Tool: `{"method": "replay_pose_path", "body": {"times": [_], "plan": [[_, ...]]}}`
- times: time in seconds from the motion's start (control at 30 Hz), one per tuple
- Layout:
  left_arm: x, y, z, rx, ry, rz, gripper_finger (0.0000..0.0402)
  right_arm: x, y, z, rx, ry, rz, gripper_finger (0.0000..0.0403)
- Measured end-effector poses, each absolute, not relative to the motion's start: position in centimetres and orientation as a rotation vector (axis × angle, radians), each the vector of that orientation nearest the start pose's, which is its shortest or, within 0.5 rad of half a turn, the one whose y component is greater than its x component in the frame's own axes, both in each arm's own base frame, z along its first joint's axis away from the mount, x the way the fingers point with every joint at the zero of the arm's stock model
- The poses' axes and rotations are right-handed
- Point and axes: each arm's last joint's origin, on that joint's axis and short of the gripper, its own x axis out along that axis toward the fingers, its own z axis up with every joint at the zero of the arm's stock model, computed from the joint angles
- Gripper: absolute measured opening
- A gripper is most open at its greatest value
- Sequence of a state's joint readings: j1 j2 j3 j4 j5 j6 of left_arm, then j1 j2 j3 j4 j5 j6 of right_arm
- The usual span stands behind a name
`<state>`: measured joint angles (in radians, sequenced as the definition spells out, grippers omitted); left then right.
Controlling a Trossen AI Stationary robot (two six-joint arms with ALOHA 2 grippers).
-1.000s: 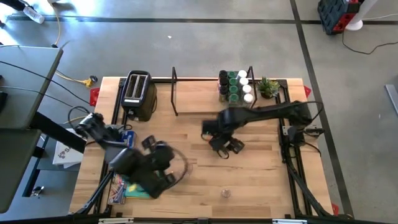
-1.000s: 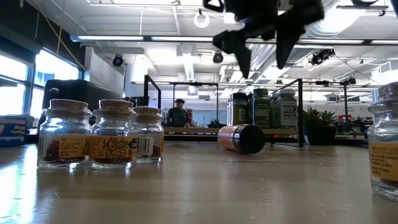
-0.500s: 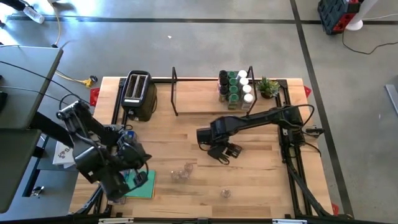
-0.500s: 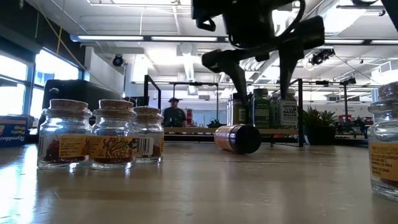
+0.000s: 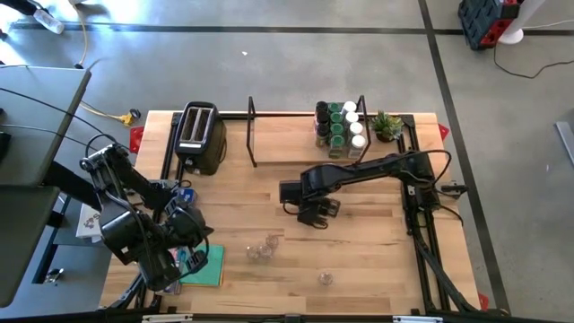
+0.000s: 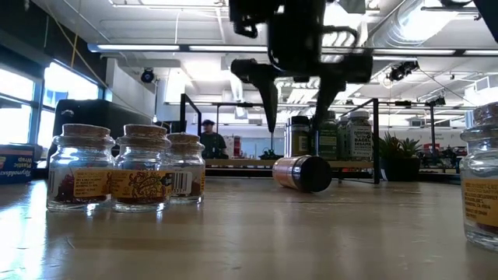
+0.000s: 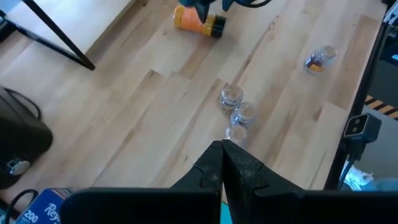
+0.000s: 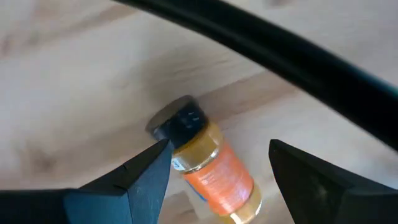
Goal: Shelf spices
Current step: Put the black seasoning bottle on the shelf and align it with the other black seasoning bottles
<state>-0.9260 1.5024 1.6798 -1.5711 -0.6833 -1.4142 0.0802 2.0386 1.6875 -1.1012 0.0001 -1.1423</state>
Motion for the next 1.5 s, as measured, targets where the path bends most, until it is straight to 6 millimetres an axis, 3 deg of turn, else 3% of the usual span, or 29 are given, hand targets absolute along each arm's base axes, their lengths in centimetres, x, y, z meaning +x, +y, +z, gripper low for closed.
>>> {"method": "replay_pose_path", "body": {"times": [0.07, 0.17, 0.4, 0.77, 0.93, 1.13, 1.27, 1.37, 1.5], "plan": [[16.4, -18.8, 38.0, -0.308, 0.839, 0.456, 0.0000, 39.8, 2.8, 20.7, -1.073, 1.255, 1.023, 0.0263], [16.4, -18.8, 38.0, -0.316, 0.848, 0.455, 0.0000, 39.7, 2.5, 20.1, -1.110, 1.261, 1.095, 0.0263], [16.6, -18.6, 38.0, -0.324, 0.846, 0.467, 0.0000, 40.6, 2.9, 19.7, -1.110, 1.153, 1.117, 0.0263], [16.6, -18.7, 38.0, -0.358, 0.834, 0.481, 0.0000, 39.0, 2.4, 14.3, -1.155, 1.261, 1.137, 0.0263], [16.6, -18.7, 38.0, -0.362, 0.833, 0.480, 0.0000, 38.2, 2.2, 13.2, -1.112, 1.304, 1.066, 0.0263], [16.7, -18.8, 38.0, -0.375, 0.828, 0.473, 0.0000, 38.1, 2.2, 12.8, -1.077, 1.311, 1.048, 0.0262], [16.7, -18.8, 38.0, -0.378, 0.831, 0.472, 0.0000, 38.2, 2.2, 12.7, -1.053, 1.315, 1.018, 0.0231], [16.7, -18.8, 38.0, -0.382, 0.838, 0.469, 0.0000, 38.5, 2.3, 13.2, -1.032, 1.317, 0.999, 0.0197], [16.7, -18.8, 38.0, -0.383, 0.844, 0.468, 0.0000, 39.9, 2.7, 14.5, -0.959, 1.286, 0.918, 0.0198]]}}
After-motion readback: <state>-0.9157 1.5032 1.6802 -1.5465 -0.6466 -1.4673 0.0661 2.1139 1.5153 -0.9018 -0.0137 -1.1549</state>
